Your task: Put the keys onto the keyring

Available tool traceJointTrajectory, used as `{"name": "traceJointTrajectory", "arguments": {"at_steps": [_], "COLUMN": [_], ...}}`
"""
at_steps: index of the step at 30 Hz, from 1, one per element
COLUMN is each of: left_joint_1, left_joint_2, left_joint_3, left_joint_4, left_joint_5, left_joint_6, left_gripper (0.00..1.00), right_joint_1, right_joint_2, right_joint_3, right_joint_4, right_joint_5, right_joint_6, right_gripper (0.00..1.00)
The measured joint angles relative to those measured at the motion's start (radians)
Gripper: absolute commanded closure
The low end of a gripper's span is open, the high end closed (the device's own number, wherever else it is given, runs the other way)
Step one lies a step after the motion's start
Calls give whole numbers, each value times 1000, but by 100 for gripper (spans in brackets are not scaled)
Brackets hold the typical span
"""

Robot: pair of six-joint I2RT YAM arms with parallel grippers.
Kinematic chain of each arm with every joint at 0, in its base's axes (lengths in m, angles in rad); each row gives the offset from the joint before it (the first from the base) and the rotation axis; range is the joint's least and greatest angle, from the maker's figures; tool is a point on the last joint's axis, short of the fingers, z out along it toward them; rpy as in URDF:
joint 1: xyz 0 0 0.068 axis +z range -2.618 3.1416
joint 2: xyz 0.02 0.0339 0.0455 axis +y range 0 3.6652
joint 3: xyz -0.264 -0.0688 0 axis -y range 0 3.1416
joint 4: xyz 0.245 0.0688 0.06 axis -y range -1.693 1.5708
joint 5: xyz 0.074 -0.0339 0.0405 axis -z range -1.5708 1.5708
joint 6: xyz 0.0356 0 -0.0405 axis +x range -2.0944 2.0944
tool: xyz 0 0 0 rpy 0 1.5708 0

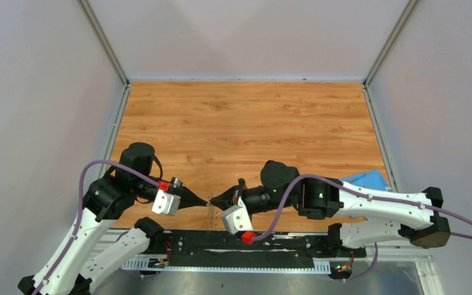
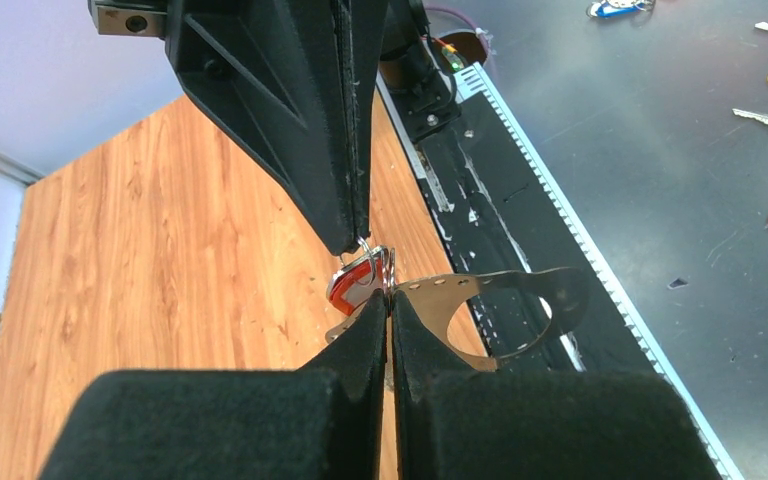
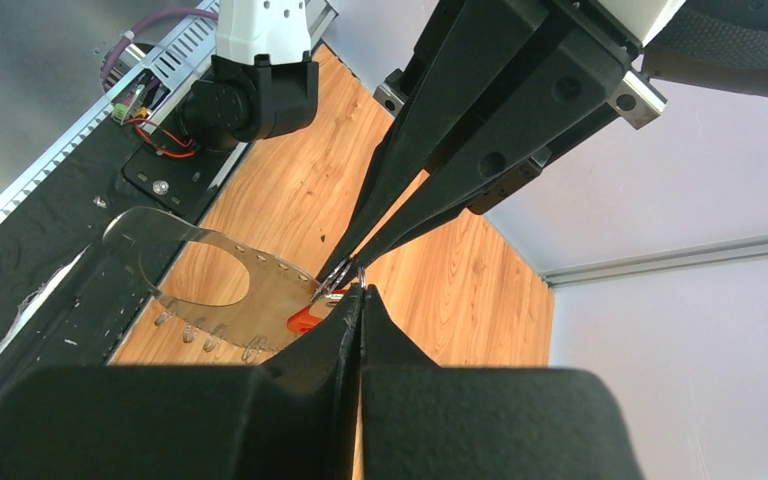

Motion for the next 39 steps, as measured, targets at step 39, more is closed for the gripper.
{"name": "traceJointTrajectory", "arguments": {"at_steps": [39], "left_joint_1": [0], "left_joint_2": [15], "left_joint_3": [17], "left_joint_4": [1], "left_joint_5": [65], "left_joint_6": [46], "left_gripper": [100], "right_joint_1": [-12], "right_joint_2": [-46], "right_joint_3": [27], "right_joint_4": [-146], "right_joint_5": [-72], "right_joint_6": [-31], "right_gripper": [100]}}
